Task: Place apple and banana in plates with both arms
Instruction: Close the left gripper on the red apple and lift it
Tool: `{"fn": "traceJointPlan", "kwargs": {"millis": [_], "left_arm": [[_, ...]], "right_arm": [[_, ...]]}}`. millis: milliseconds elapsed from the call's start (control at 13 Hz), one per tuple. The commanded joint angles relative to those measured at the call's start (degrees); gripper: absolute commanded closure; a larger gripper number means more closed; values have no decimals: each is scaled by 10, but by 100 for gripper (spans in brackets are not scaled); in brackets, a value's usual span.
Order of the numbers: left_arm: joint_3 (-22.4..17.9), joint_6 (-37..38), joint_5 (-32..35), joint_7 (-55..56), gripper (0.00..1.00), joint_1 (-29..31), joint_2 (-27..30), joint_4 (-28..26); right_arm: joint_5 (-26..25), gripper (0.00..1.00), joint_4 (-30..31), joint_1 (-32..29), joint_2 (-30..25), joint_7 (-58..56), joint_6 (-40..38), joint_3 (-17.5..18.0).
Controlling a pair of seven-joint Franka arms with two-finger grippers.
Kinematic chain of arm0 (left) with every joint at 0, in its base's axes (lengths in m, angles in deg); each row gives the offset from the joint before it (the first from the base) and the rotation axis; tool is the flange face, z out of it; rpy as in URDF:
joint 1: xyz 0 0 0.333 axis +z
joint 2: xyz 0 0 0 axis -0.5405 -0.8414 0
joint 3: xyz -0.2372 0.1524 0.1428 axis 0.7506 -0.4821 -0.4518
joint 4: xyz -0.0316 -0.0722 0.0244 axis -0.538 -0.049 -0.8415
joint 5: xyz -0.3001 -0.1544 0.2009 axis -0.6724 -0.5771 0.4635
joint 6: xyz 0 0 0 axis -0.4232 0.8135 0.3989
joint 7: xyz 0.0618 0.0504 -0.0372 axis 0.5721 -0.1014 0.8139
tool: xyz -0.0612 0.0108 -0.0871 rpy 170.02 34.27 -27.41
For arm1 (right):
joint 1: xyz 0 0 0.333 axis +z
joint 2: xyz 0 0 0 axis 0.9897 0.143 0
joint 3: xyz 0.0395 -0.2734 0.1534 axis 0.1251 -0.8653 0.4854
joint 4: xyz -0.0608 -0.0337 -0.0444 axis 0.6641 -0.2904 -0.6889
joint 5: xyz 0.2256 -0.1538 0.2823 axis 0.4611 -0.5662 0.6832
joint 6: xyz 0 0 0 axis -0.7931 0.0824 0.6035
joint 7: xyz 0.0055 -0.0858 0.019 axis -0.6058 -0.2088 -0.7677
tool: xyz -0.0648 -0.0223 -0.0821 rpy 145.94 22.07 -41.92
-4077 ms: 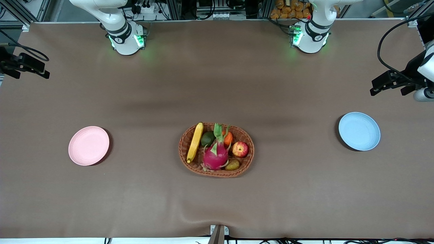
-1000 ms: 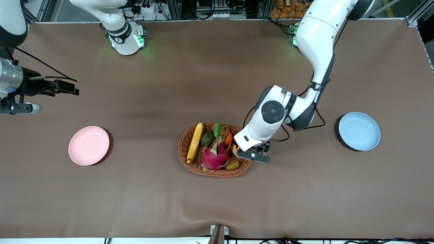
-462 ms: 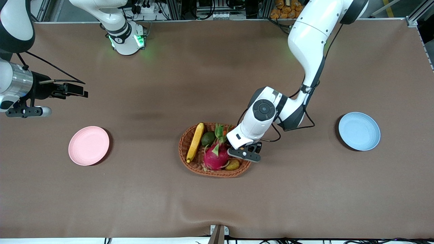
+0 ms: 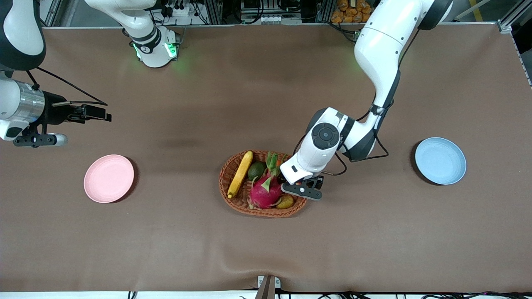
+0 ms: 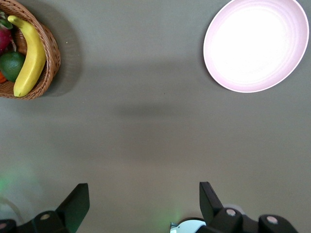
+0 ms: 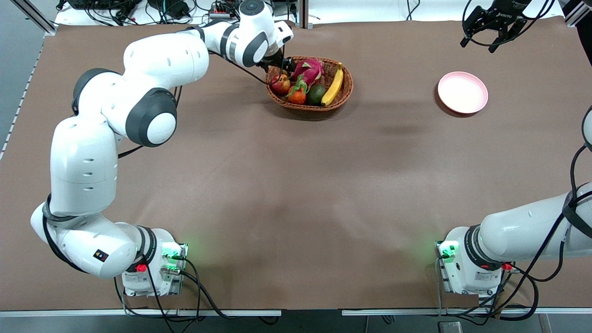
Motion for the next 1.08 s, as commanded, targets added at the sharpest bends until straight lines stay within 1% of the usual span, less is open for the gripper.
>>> {"fn": "traceJointPlan", "kwargs": {"millis": [0,154,308,385,538,692,1000], "left_arm": [[-2,4,11,-5,0,-2,0,-8],[-2,6,11,-1,0,-6,4,-14],[-2,54,11,2,0,-7,18,-8],[-2,64,11,-1,0,-5,19,-11],[-3,62,12,-5,0,-3,13,-16],[-2,59,24,-1,0,-8,12,-10],[-1,32,23,2,0,-11,0,-9]], "right_arm": [[10,0,6,5,-4,1,2,0],[10,0,6,6,-4,1,2,0],[10,0,7,6,-4,1,2,0],[10,0,9,6,-4,1,2,0],[10,0,9,6,-4,1,2,0],[10,0,9,6,-4,1,2,0],[10,0,9,6,-4,0,2,0]]}}
